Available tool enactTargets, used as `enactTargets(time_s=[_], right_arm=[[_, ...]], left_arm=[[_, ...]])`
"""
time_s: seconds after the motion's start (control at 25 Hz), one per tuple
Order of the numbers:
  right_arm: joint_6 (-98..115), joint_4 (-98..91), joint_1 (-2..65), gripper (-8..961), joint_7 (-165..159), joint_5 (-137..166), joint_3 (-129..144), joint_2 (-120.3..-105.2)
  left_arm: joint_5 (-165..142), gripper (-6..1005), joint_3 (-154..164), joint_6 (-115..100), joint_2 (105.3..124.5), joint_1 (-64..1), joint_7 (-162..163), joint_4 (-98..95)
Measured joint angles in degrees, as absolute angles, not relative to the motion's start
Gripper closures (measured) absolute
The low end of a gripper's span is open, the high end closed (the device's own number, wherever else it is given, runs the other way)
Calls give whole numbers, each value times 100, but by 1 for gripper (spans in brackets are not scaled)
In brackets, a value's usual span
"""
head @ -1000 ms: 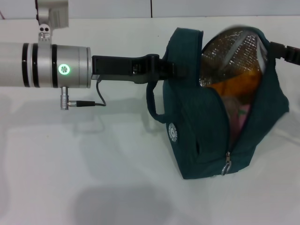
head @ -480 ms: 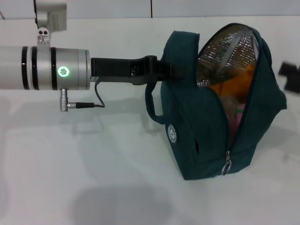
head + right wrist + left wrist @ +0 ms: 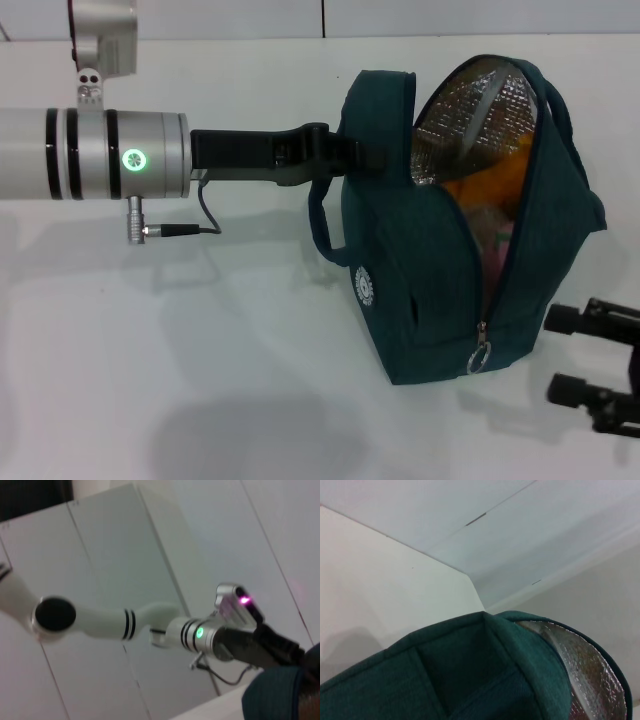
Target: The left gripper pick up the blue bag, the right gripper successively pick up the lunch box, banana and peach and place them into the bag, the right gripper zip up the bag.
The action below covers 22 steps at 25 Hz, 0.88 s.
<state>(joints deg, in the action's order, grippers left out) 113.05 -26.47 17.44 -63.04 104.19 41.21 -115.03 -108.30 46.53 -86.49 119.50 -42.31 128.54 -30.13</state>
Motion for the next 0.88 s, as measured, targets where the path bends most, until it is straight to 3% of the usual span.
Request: enactTargets(time_s=[0.88], right_arm=[[9575,-1131,1996,70,-4846,10470,4402,-11540]], left_arm=[[-10838,904,4658,-8664,11953,-4209,12810,-3006]])
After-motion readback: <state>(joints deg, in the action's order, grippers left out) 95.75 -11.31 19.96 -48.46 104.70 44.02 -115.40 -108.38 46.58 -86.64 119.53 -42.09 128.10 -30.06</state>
